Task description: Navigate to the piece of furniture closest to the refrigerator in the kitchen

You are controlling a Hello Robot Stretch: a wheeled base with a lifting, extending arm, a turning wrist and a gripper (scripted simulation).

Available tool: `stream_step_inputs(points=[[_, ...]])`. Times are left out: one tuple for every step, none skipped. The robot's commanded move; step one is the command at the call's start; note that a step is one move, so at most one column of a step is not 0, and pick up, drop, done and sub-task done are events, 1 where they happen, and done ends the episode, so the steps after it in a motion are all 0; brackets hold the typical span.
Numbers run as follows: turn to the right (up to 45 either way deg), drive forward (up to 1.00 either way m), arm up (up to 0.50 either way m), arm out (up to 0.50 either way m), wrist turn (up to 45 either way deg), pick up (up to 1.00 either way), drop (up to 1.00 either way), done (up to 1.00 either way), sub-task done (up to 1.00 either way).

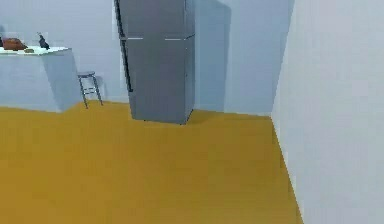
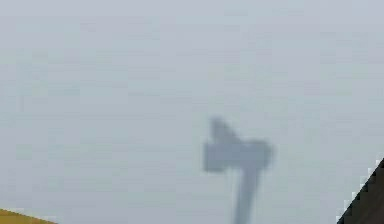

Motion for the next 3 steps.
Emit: stream_step_inputs(points=[[0.0, 0.90, 0.00, 0.00, 0.0, 0.00, 0.00, 0.00, 0.00], [-45.0, 0.00, 0.00, 0.00, 0.0, 0.00, 0.00, 0.00, 0.00], [-36.0, 0.00, 0.00, 0.00, 0.0, 0.00, 0.00, 0.00, 0.00]])
